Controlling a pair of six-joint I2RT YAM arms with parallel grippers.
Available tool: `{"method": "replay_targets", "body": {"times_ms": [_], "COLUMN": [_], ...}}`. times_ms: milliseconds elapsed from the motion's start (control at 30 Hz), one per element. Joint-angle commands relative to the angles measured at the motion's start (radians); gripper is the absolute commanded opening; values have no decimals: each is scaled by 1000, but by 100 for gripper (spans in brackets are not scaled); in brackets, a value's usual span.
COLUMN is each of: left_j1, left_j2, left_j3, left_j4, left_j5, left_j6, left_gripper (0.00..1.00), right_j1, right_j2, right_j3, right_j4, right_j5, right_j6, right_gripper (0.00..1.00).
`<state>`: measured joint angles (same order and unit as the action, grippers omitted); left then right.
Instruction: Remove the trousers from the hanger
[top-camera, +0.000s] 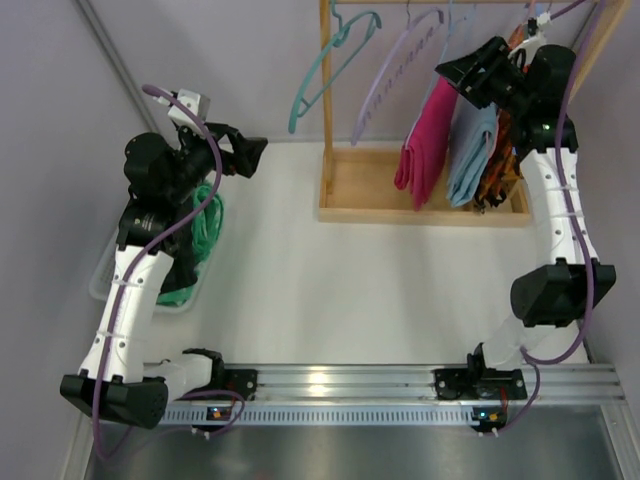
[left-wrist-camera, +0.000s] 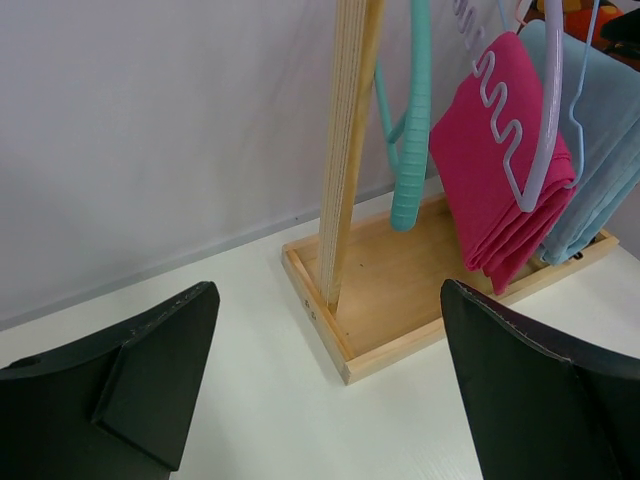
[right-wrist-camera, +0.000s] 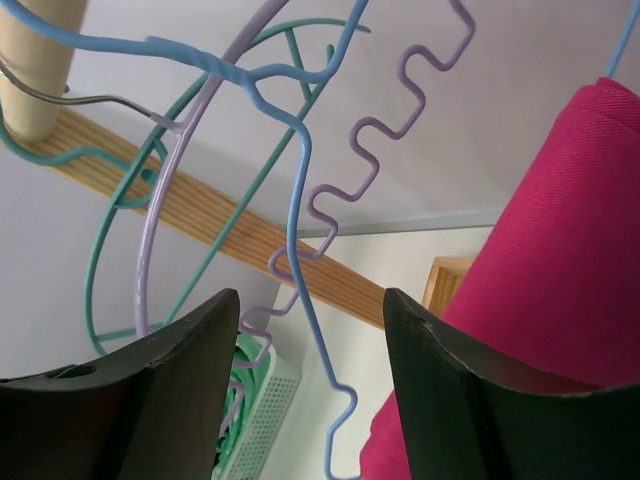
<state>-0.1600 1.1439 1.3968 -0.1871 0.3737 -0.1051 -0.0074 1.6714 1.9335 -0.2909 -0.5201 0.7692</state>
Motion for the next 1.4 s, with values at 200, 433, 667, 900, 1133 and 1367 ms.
{"method": "replay_targets", "body": {"times_ms": [200, 433, 667, 900, 1133, 1367], "left_j1": [-6, -6, -6, -7, -7, -18], "left_j2": [-6, -21, -15, -30, -24, -41], "left_j3": [-10, -31, -33, -48, -59, -82], "left_j4": [57, 57, 64, 95, 103, 106], "left_j5": [-7, -13, 5, -7, -1, 120], "left_j6": [16, 28, 22, 27, 25, 229], "left_gripper": [98, 99, 99, 99, 99, 99], "right_j1": [96, 95, 72, 55, 50, 35], "right_j2": [94, 80, 34, 7, -30, -150], "right_j3": [71, 48, 30, 2, 9, -140], "right_j4": [154, 197, 363, 533, 653, 677], "right_j5": [6, -52, -155, -221, -262, -293], "right_j6": [57, 134, 312, 513, 611, 650], "right_gripper": [43, 0, 0, 0, 0, 0]}}
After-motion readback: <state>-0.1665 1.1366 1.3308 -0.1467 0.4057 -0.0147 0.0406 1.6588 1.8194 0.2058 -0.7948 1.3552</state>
